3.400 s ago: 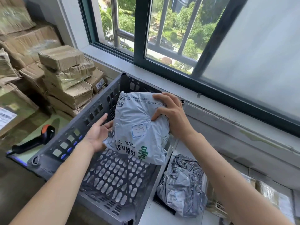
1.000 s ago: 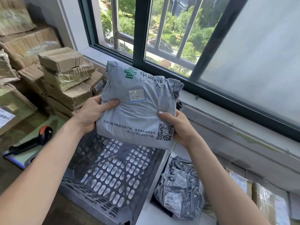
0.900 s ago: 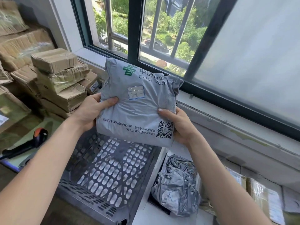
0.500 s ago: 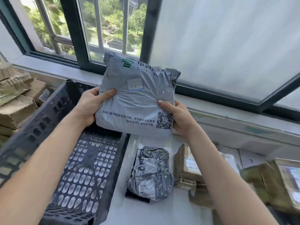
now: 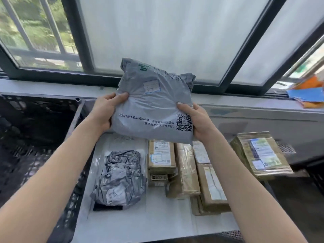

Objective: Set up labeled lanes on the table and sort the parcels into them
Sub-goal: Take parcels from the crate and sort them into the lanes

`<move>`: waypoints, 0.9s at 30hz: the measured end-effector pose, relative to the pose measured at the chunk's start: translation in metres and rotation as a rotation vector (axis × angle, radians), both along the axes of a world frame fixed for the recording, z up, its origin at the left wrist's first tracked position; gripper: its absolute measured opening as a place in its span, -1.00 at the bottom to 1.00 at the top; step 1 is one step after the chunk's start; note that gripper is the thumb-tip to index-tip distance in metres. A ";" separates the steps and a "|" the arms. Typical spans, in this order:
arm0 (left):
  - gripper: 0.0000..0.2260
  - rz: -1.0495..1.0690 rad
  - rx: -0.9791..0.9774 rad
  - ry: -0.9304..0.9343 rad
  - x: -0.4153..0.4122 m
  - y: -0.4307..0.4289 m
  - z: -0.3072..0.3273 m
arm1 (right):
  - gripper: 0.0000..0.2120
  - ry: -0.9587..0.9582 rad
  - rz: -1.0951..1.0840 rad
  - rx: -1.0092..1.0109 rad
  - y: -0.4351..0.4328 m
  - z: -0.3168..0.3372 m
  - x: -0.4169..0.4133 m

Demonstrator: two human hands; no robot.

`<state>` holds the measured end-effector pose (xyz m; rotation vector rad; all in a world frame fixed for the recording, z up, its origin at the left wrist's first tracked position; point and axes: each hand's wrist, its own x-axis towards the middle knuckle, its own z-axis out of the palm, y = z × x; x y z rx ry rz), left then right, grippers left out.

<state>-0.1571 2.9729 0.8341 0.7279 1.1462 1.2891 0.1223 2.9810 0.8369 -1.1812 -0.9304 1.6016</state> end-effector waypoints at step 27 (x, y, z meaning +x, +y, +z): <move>-0.90 0.089 -0.492 0.452 0.106 -0.033 -0.174 | -0.71 -0.403 -0.126 -0.329 -0.024 -0.162 0.099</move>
